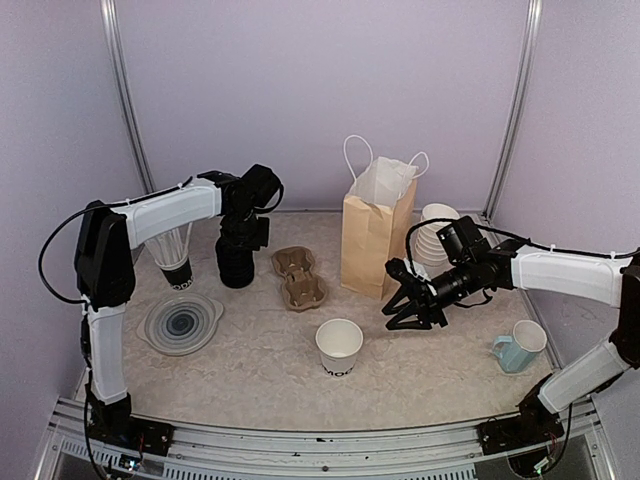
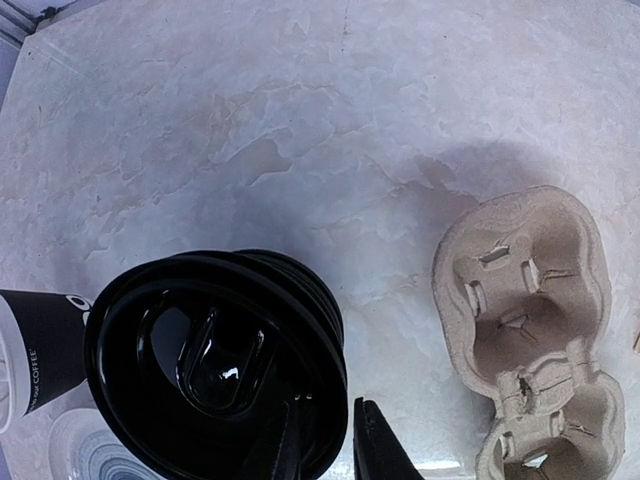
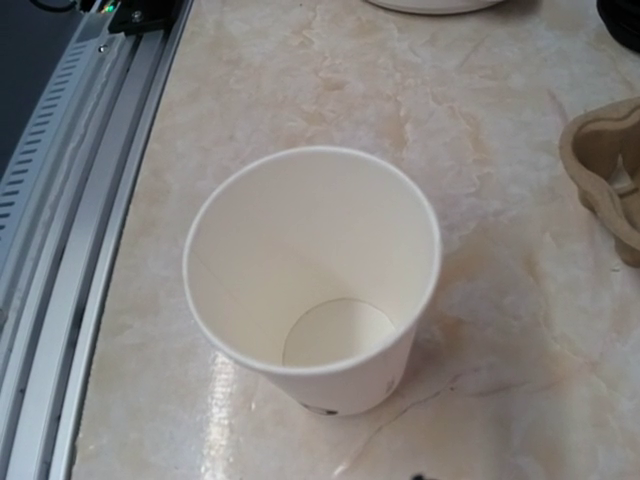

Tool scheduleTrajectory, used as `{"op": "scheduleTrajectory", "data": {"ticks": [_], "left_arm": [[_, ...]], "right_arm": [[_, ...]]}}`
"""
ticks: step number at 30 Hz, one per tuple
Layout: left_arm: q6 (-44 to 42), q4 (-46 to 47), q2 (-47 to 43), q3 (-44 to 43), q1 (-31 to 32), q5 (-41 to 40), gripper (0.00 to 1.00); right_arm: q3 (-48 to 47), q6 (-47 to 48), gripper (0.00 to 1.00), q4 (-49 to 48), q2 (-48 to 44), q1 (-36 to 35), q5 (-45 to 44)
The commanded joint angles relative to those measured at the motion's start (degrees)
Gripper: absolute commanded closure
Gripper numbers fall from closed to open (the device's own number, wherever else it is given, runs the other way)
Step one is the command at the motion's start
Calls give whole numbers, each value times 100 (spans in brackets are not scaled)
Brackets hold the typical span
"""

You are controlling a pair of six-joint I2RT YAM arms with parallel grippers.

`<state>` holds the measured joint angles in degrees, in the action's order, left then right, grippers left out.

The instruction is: Pack the takeout coffee

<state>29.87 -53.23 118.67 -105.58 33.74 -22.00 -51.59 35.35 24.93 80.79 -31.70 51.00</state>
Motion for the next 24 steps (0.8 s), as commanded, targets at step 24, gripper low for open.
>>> {"op": "scheduleTrajectory", "data": {"ticks": [24], "left_arm": [[-140, 96, 187, -333, -129, 7, 78]], "right_arm": [[27, 130, 62, 42, 121, 41, 79]]}}
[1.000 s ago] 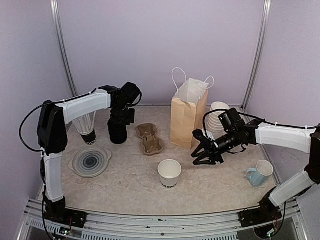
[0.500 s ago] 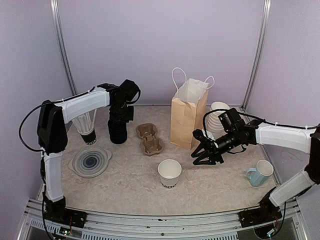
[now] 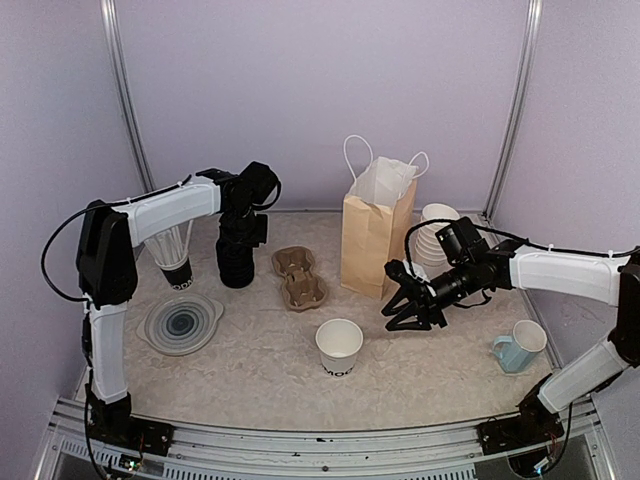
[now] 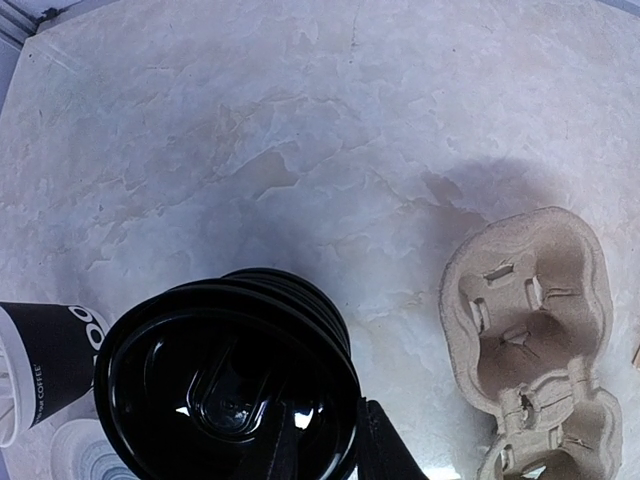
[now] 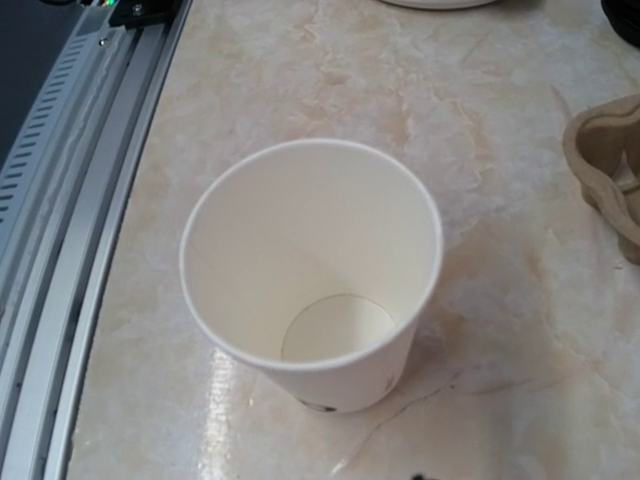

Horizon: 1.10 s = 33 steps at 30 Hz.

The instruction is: Pack the takeout coffee

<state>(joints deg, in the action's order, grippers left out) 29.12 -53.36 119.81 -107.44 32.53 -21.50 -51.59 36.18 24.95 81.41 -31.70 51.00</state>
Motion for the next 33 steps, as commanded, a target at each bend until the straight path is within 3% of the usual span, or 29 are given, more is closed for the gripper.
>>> {"op": "scheduleTrajectory", "data": {"ticks": [1, 13, 22, 26, 33], "left_arm": [[-70, 158, 50, -120, -2, -58, 78], [-71, 21, 236, -163, -37, 37, 79], [-82, -2, 203, -158, -37, -3, 86], [-82, -74, 231, -198, -32, -6, 73], [-47, -101, 267, -194, -10, -56, 77]], "right_arm": [[31, 47, 62, 42, 60, 41, 77], [12, 56, 62, 61, 86, 39, 79], [9, 57, 62, 71, 94, 41, 76], [9, 66, 62, 77, 95, 41, 79], [18, 81, 62, 76, 86, 41, 85]]}}
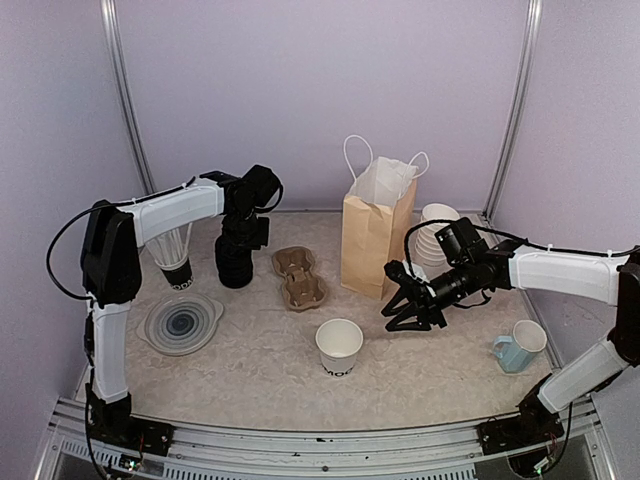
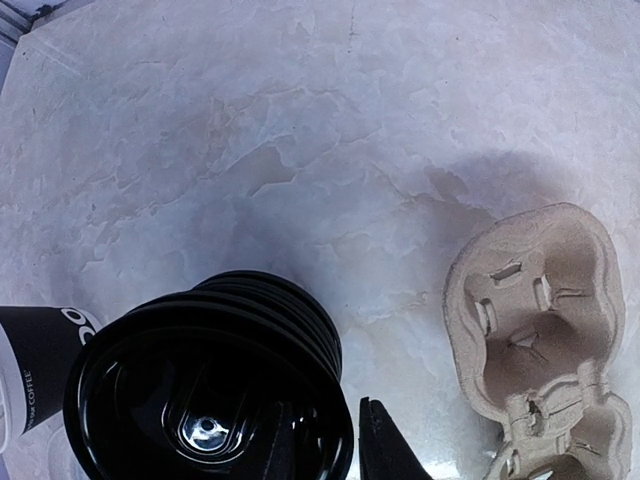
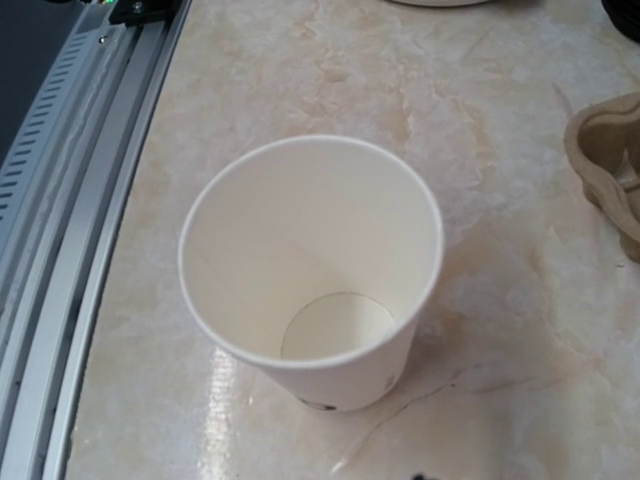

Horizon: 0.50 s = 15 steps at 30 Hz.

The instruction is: Pack the takeout coffee

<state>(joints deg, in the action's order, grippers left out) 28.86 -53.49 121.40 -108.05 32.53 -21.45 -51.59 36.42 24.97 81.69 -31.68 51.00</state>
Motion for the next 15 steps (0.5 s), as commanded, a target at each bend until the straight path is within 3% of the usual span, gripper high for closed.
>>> {"op": "scheduleTrajectory", "data": {"ticks": [1, 10, 15], "left_arm": [[-21, -97, 123, -136, -10, -53, 77], [-47, -196, 239, -197, -6, -90, 79], [-47, -244, 223, -257, 20, -223, 87]], "right_arm": [[18, 57, 62, 70, 58, 39, 79], [9, 61, 62, 92, 43, 39, 76], [10, 59, 62, 90, 40, 39, 81]]}}
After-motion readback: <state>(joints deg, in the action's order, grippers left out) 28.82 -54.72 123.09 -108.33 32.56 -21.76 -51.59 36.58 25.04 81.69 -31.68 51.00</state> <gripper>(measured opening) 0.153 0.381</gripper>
